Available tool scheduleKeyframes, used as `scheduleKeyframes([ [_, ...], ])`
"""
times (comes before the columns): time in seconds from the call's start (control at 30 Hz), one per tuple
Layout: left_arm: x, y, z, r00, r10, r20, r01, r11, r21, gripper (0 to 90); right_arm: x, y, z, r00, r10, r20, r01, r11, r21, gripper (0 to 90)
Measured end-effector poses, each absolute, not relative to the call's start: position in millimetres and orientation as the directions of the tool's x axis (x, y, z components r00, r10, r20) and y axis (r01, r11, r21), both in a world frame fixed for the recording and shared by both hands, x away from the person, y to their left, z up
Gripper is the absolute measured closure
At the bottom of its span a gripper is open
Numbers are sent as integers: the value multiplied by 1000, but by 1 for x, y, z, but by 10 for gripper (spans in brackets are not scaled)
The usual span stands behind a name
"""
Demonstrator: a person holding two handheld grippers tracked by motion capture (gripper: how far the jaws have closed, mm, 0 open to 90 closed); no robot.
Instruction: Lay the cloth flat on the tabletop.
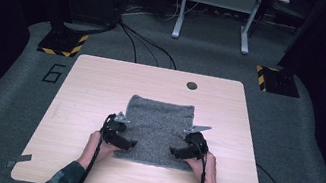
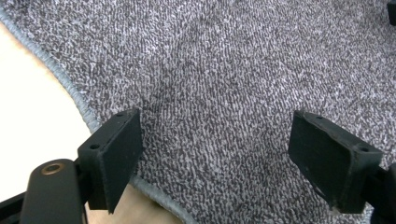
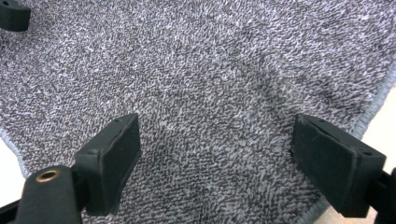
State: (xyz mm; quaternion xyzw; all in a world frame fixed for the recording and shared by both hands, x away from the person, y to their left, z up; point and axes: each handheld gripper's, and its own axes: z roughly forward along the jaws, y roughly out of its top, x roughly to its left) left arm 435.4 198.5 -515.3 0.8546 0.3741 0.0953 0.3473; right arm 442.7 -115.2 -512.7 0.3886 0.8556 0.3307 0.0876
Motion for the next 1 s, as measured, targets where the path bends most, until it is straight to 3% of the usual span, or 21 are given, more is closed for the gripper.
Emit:
scheduleKeyframes([
  [0.33,434,210,-505,681,714,-161,589,-405,699,22,435,-118,-508,-693,711,119,585,458,670,113],
  [0.67,453,233,-494,602,771,-207,630,-299,717,1,430,-114,-498,-667,734,127,590,417,692,67],
  [1.0,475,248,-480,554,803,-219,634,-238,736,1,422,-94,-484,-697,712,91,549,447,707,66],
])
